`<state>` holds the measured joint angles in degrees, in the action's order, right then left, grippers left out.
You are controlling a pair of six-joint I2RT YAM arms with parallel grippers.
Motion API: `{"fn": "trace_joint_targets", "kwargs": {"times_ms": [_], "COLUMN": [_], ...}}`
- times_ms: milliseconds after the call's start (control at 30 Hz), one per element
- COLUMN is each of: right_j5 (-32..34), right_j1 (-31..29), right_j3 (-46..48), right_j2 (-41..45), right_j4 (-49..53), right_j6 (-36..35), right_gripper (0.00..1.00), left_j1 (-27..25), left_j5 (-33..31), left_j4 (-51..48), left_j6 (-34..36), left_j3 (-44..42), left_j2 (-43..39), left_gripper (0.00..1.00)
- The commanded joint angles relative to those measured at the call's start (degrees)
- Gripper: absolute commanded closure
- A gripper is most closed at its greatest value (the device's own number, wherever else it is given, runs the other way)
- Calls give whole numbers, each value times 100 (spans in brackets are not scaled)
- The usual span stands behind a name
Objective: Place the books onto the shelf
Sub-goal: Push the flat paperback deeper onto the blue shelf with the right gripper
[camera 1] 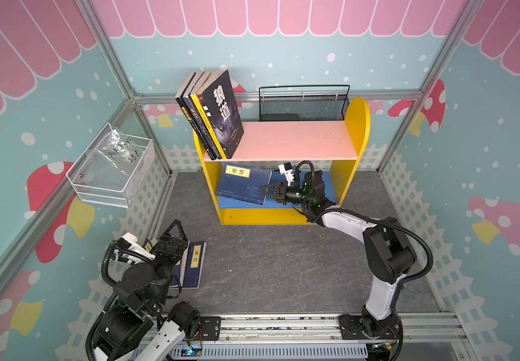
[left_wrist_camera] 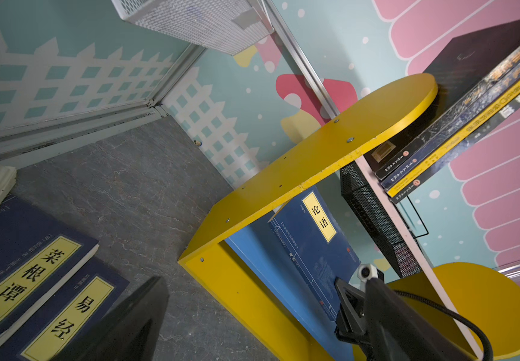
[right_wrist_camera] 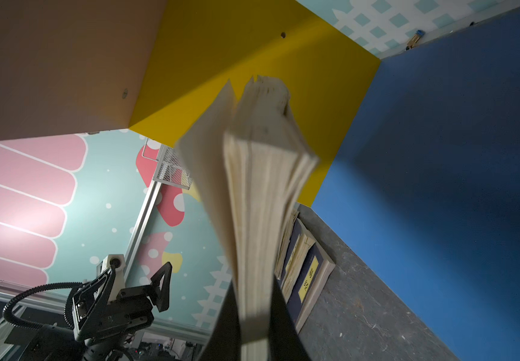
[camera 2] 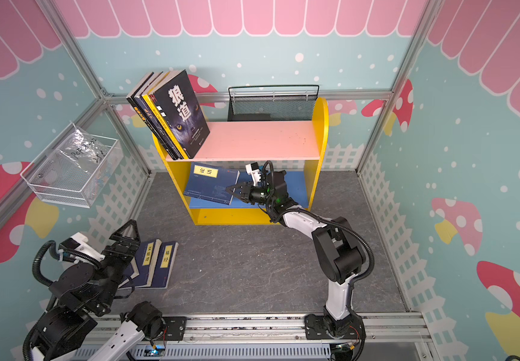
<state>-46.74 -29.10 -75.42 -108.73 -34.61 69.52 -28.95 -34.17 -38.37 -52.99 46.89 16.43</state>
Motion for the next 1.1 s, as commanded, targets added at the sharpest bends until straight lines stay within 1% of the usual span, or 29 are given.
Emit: {"fn": "trace_joint_targets", "kwargs": {"times_ms": [0,133,167,300,500,833,967,1067], "right_j5": [-291,-435,-466,-514,-650,-661,-843,-1015], "right_j1": [88,189,204,223,232,230,255,267], "right_j3": [-467,-740,-868,-1240,-1543,-1609,-1765,-1716], "right_j2": [-419,-649,-720,-971,-1288,-1319,-1439,-1406], "right_j4": [878,1039,1174,1533,1595,1578,1575,1577], "right_j6": [-408,-448,-651,-881,-931,-914,-875,-903], "right_gripper": [91,90,90,89,88,88,88,88], "left_j1": [0,-5,2,0,-2,-3,-5,1], "left_j5": [216,170,135,84,86,33,68,55], "left_j4": [-194,-197,-197,-196,-188,-196,-197,-223], "left_j6": [85,79,71,18,-9,-52,-80,-80], "left_j3": [-126,-189,-213,-259,-321,-383,-383,-390], "left_j2": [54,-9,-15,-32,-12,-56,-34,-92], "left_gripper": [1,1,1,0,0,0,0,0]}}
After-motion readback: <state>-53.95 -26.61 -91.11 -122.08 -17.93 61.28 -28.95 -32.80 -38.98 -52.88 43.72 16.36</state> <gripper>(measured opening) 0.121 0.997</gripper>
